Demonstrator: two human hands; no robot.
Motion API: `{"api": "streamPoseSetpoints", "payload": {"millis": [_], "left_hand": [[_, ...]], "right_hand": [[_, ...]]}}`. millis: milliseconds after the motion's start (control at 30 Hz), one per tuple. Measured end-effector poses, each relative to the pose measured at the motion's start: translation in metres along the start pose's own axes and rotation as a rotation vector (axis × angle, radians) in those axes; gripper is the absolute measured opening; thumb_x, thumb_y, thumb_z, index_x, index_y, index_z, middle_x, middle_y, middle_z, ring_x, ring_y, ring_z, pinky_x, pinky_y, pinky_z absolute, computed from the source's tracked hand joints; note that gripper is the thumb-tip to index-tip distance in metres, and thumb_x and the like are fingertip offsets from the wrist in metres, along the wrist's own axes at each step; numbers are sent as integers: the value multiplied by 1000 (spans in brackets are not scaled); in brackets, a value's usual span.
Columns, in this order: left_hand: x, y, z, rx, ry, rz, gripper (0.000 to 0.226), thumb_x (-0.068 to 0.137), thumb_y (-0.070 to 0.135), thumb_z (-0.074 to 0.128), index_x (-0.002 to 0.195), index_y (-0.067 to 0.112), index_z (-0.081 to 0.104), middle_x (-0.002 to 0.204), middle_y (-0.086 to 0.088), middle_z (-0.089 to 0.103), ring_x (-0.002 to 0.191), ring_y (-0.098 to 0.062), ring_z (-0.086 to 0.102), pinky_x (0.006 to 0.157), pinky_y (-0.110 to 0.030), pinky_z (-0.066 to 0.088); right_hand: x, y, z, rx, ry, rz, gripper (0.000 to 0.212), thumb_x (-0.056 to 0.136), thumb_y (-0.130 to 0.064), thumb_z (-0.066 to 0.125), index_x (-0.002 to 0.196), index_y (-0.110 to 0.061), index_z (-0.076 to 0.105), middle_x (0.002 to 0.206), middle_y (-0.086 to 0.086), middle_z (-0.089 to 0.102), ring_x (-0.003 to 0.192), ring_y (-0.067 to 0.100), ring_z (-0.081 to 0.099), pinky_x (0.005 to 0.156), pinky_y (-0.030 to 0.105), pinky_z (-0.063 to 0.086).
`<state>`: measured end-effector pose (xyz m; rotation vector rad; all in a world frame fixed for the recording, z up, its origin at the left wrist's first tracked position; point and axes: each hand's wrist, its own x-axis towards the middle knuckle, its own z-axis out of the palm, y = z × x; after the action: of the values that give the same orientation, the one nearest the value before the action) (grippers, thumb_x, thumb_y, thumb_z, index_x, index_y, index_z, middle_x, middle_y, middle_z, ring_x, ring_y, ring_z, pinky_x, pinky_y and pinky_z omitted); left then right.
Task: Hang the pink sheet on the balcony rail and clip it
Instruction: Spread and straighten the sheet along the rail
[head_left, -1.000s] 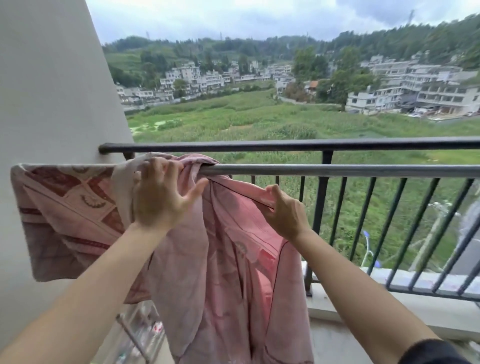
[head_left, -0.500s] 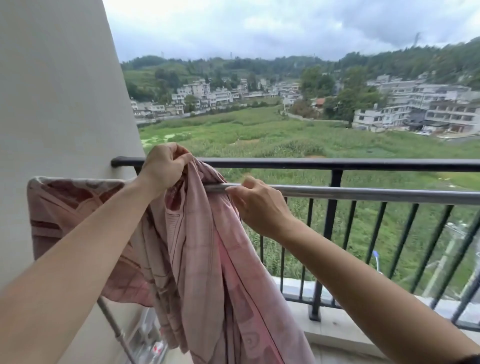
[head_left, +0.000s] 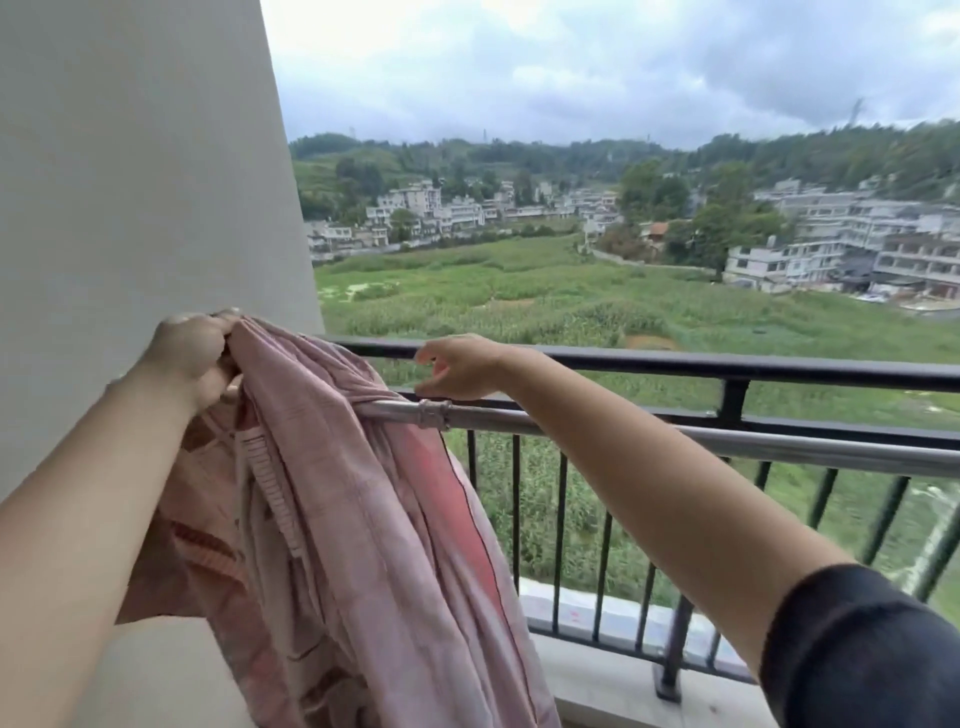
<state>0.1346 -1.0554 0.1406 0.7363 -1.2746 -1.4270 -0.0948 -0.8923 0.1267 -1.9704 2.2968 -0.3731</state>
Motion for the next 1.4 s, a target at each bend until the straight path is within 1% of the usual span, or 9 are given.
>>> {"api": "streamPoseSetpoints", "payload": {"millis": [167,267,400,633,900,1000,1167,1267,1400], "left_hand": [[31,-53,-44,605,57,85,13,98,12,54,98,4,64,84,-18,62,72,-28,63,68,-31,46],[27,-63,-38,1106,65,236,6,93,14,58,89,17,61,101,-21,68,97,-37,63,82,-35,46],[24,-61,-33,1341,91,403,13,90,10,51,95,18,60,106,-20,66,99,-39,61,80,-38,47],[14,-64,-43,1309,77,510,15,93,10,44,98,18,55,105,-18,61,93,-39,60,78,-43,48],[-7,-49,-29,1233,138,606,7,96,15,46,98,16,52,98,-13,60,89,-32,55,66,-38,40],[-27,-39,0,1134,209,807,13,96,16,47,100,11,58,98,-11,55,92,-30,54,66,-34,37],[-73,-33,70,1093,-56,973,54,86,67,52,108,20,66,94,2,58,79,-13,54,71,-28,48],[-86,-35,87,1019,-48,1034,32,95,39,57,96,13,74,79,-2,65,63,-18,57,60,-37,55],[-102,-13,102,671,218,875,24,97,23,49,96,8,68,87,-10,71,79,-27,64,66,-36,48]], "right_hand": [[21,-2,25,101,4,-35,40,86,-60,63,105,-27,76,97,-4,73,90,14,65,80,31,52],[43,-19,42,95,-29,-31,39,94,-50,54,106,-21,76,100,3,73,91,21,65,78,31,48],[66,-31,46,191,-70,-13,35,100,-34,49,120,-14,70,120,7,68,105,23,62,91,31,47],[90,-30,28,414,-300,146,32,96,-34,63,123,-17,67,101,-8,66,102,13,61,77,28,53],[78,-47,-22,483,507,56,24,106,-19,34,102,-5,53,82,6,53,78,20,48,62,30,36],[58,-58,-60,479,575,-30,24,106,-18,34,103,-7,54,81,5,52,74,18,47,67,30,38],[24,-39,-87,469,586,-70,27,106,-18,35,113,-7,59,92,6,59,75,15,52,70,30,44],[-1,-5,-94,446,643,-116,25,105,-23,40,114,-10,60,88,0,58,68,9,51,63,26,41],[-52,46,-95,186,609,-265,54,78,-63,68,111,-22,56,79,-16,53,67,-2,50,52,9,32]]}}
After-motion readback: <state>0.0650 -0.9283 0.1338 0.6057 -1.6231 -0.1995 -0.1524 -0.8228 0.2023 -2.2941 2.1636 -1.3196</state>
